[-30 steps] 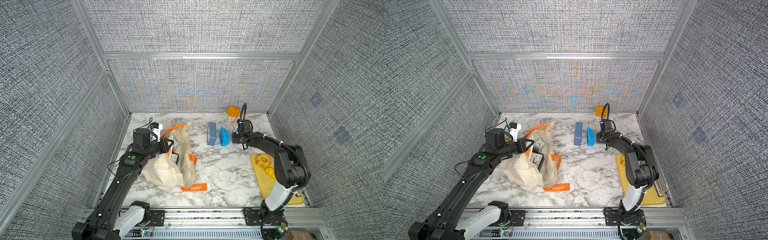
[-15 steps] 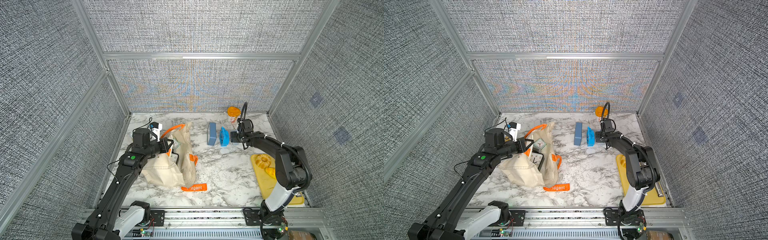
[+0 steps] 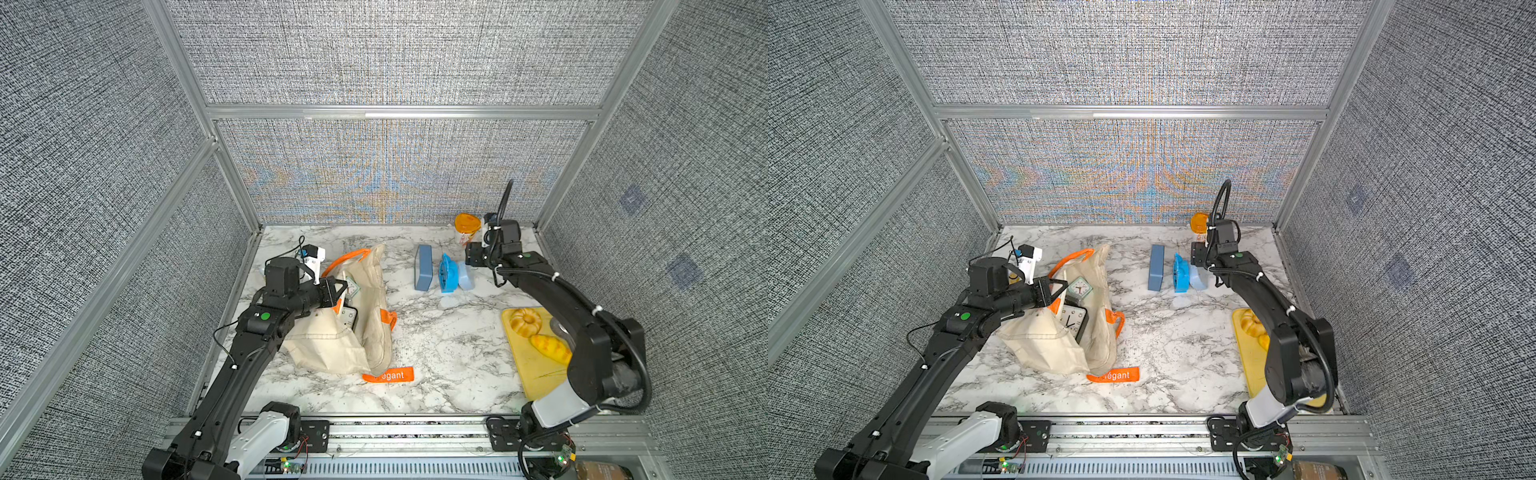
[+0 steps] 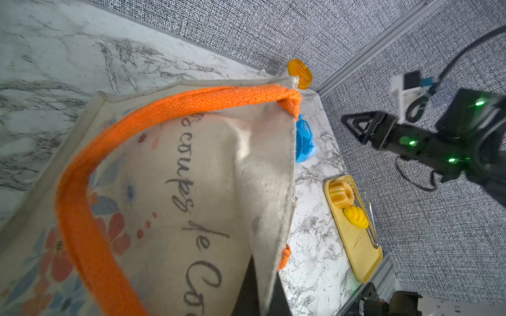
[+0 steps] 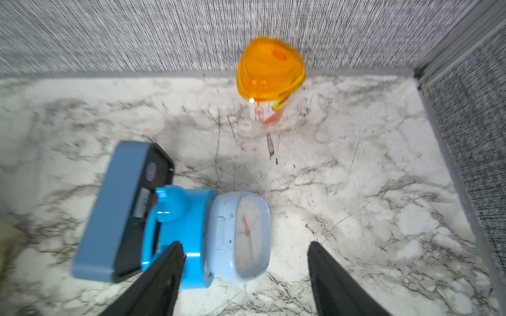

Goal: Take the alarm clock out of the canvas bag
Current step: Place the alarm at the center of the board, then pick up the alarm from the canvas bag.

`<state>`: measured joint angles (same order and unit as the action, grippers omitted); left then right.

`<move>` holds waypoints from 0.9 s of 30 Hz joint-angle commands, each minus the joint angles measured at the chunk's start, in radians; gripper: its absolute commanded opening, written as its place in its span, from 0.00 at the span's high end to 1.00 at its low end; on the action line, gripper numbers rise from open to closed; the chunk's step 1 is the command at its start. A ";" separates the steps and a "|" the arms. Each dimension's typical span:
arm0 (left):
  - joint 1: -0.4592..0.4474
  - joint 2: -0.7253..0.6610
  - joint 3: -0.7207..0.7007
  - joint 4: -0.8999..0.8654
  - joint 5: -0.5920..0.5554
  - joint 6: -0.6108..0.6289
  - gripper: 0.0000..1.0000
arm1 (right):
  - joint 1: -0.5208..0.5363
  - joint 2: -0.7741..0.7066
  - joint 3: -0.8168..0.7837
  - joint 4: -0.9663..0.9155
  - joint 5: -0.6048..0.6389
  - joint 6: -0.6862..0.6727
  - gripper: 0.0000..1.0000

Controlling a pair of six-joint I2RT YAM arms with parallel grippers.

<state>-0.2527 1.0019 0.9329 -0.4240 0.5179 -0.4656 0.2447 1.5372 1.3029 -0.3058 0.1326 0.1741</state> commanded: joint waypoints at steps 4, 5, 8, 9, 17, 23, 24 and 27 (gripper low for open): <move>-0.003 -0.041 -0.010 0.023 0.027 0.041 0.99 | 0.058 -0.176 -0.003 -0.096 -0.032 0.077 0.25; -0.003 -0.048 -0.011 0.023 0.027 0.038 0.99 | 0.070 -0.201 -0.002 -0.114 -0.028 0.083 0.25; -0.003 -0.067 -0.010 0.027 0.028 0.027 0.99 | 0.100 -0.270 0.002 -0.158 -0.019 0.098 0.25; -0.004 -0.071 -0.008 0.026 0.030 0.024 0.99 | 0.110 -0.286 0.007 -0.173 -0.011 0.102 0.25; -0.003 -0.111 0.012 0.004 0.097 0.032 0.99 | 0.282 -0.335 0.136 -0.269 -0.148 0.198 0.26; -0.006 -0.133 -0.058 -0.009 0.122 0.038 0.99 | 0.522 -0.181 0.154 -0.197 -0.308 0.450 0.27; -0.005 -0.140 -0.072 -0.007 0.110 0.030 0.99 | 0.554 -0.157 0.124 -0.157 -0.312 0.505 0.29; -0.005 -0.152 -0.106 -0.001 0.070 -0.011 0.99 | 0.638 -0.111 0.028 0.014 -0.317 0.629 0.33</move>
<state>-0.2592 0.8577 0.8406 -0.4561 0.6033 -0.4500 0.8406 1.4063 1.3651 -0.4229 -0.1455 0.6289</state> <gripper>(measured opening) 0.059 0.673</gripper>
